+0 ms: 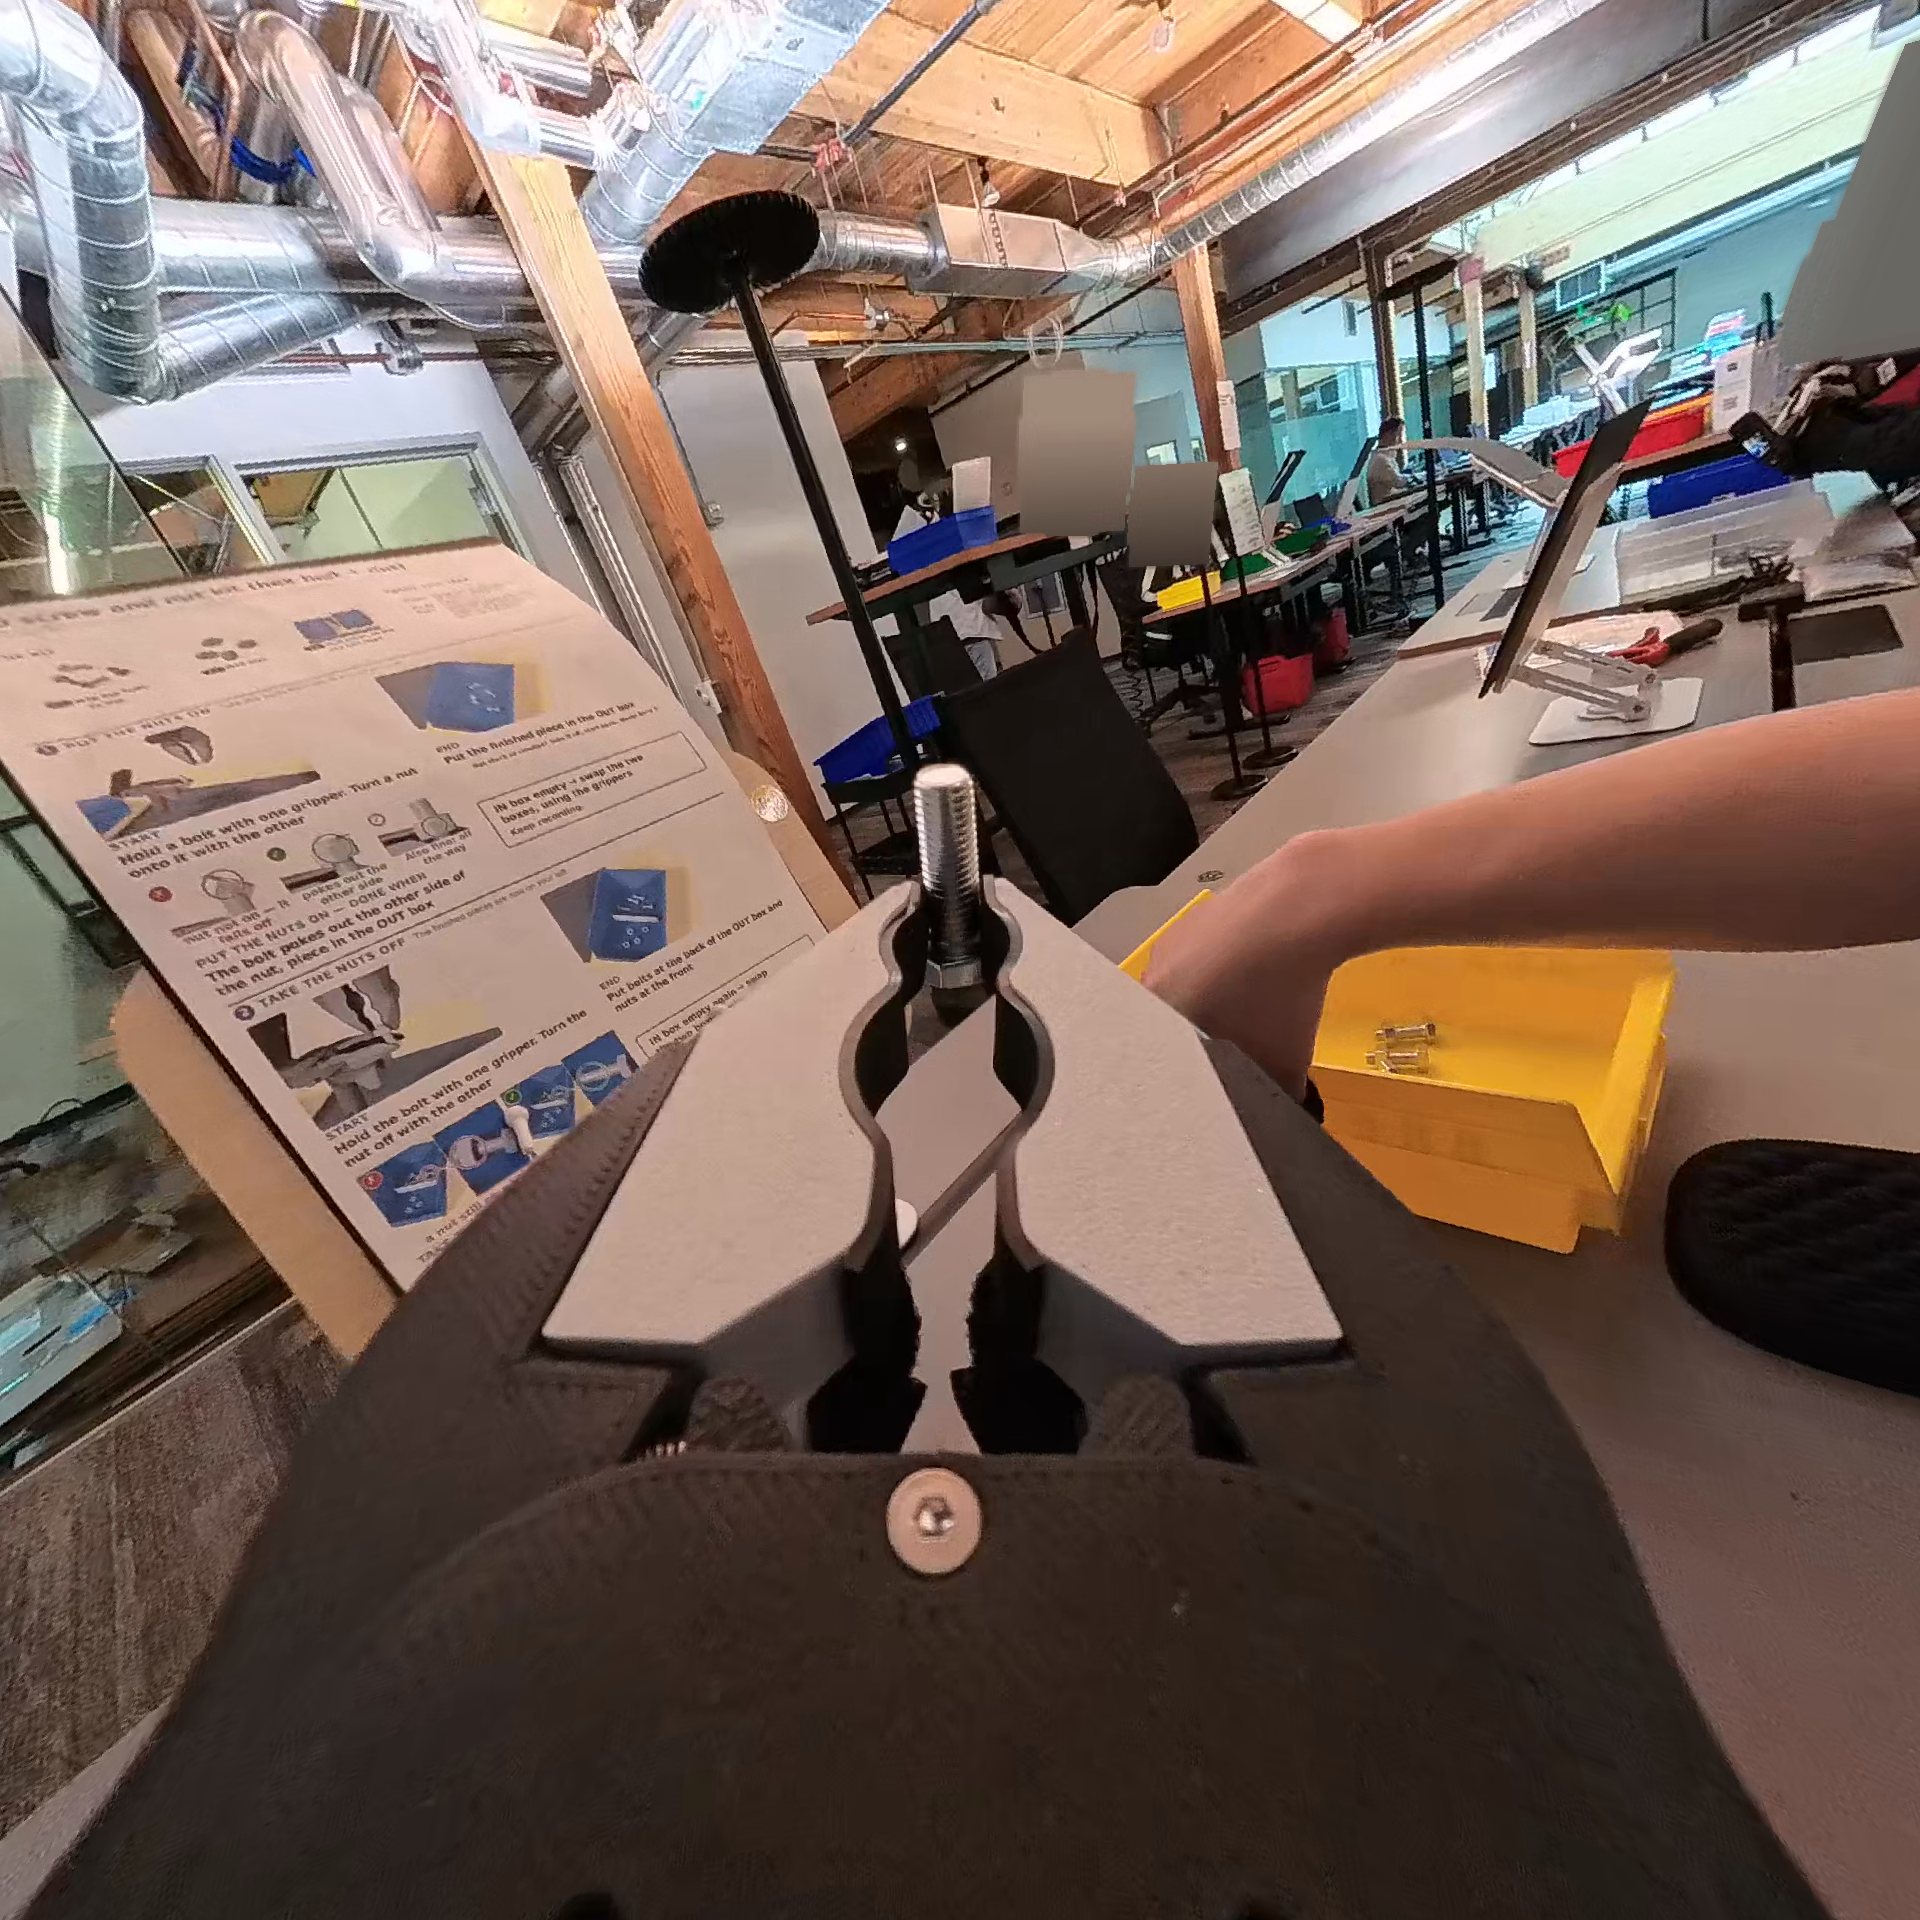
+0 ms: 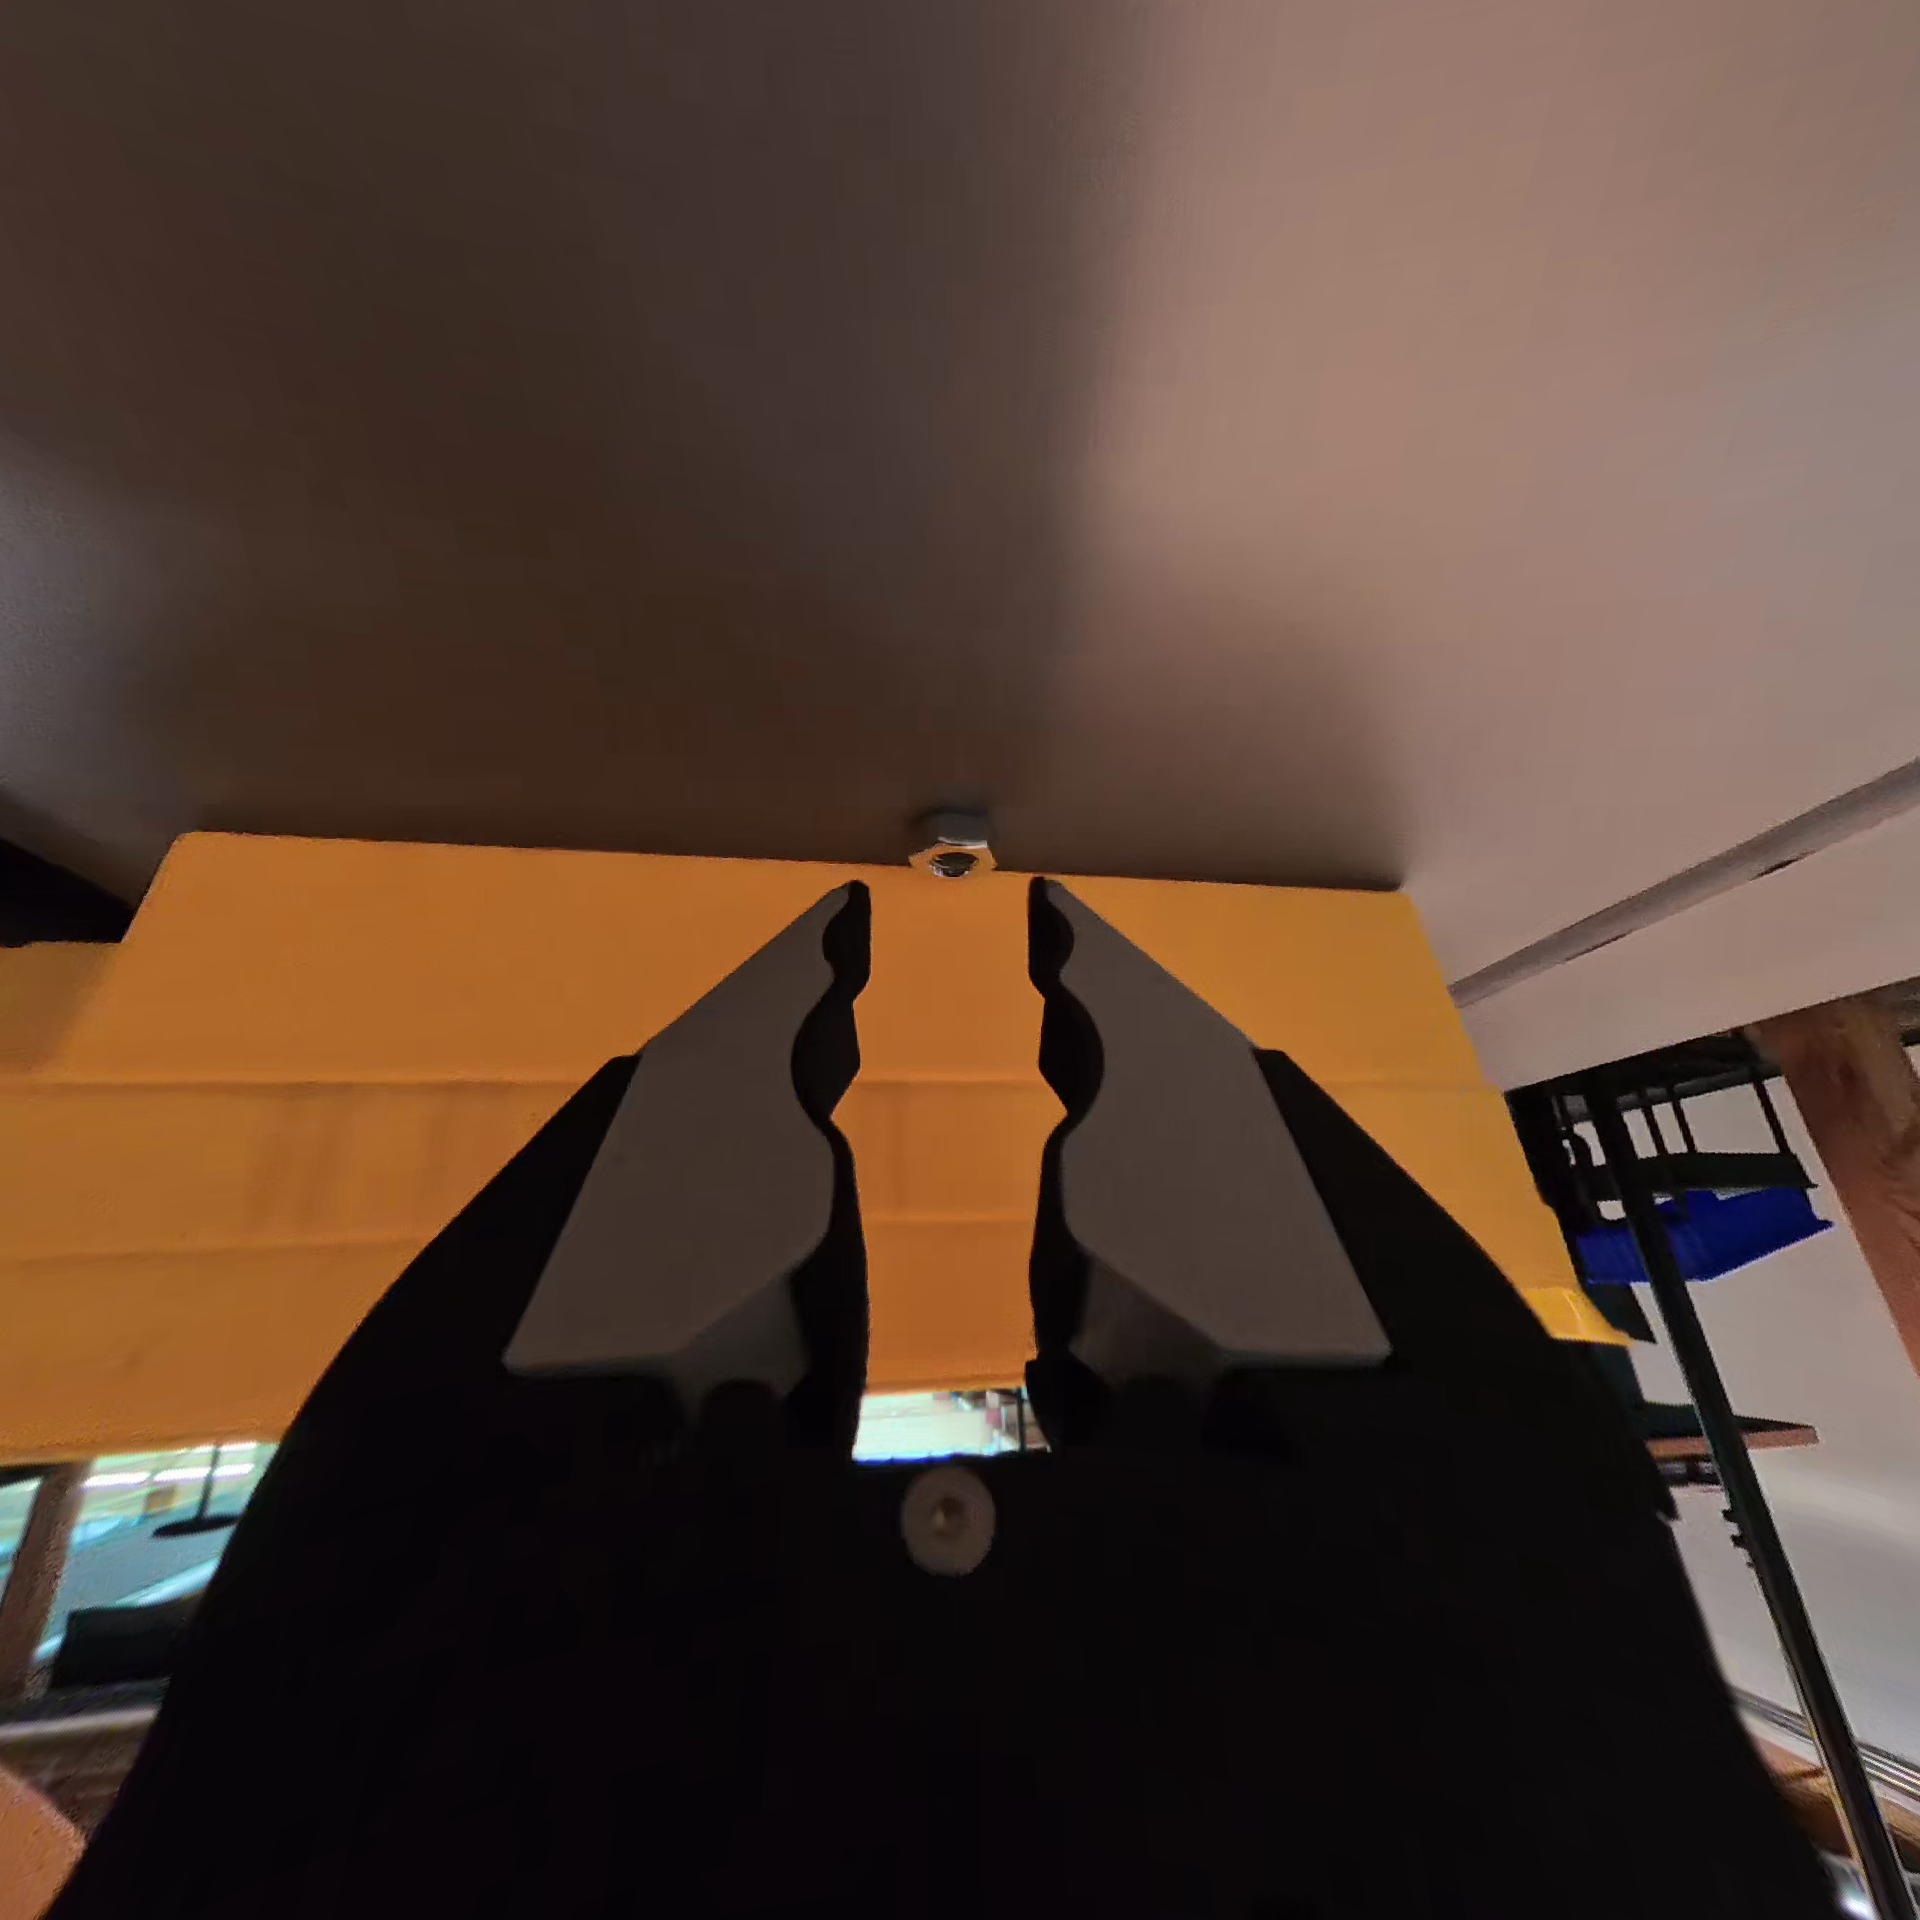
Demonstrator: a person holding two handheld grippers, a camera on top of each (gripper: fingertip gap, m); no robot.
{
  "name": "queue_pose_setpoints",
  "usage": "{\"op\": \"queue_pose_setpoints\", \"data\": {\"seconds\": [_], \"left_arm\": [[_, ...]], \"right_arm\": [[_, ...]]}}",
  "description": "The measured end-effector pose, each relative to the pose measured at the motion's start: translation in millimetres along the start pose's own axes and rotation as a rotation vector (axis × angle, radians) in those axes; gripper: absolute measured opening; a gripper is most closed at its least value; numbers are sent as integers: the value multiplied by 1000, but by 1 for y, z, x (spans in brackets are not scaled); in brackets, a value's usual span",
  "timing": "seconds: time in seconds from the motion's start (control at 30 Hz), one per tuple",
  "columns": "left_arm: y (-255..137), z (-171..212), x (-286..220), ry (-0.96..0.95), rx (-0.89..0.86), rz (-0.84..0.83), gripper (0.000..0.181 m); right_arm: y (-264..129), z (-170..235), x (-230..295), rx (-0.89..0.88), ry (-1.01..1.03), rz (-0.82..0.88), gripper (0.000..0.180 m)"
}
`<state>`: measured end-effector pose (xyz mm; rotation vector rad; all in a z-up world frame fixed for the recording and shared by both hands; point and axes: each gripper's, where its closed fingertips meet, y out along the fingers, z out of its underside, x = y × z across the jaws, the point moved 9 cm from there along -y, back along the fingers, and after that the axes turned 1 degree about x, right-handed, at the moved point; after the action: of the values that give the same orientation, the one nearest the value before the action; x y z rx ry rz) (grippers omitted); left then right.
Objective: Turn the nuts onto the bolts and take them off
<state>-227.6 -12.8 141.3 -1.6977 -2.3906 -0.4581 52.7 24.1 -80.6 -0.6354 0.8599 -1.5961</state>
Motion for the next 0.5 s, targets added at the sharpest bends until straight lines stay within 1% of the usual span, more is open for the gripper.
{"op": "queue_pose_setpoints", "data": {"seconds": [0.2,0.27,0.5], "left_arm": [[-5,-5,5,-17,-19,-1,7],[-6,-5,7,-20,-25,-2,7],[-10,-9,8,-17,-37,-8,7]], "right_arm": [[8,-6,1,54,23,-22,29],[12,-8,0,70,20,-3,28],[19,-14,-2,132,2,-38,26]]}}
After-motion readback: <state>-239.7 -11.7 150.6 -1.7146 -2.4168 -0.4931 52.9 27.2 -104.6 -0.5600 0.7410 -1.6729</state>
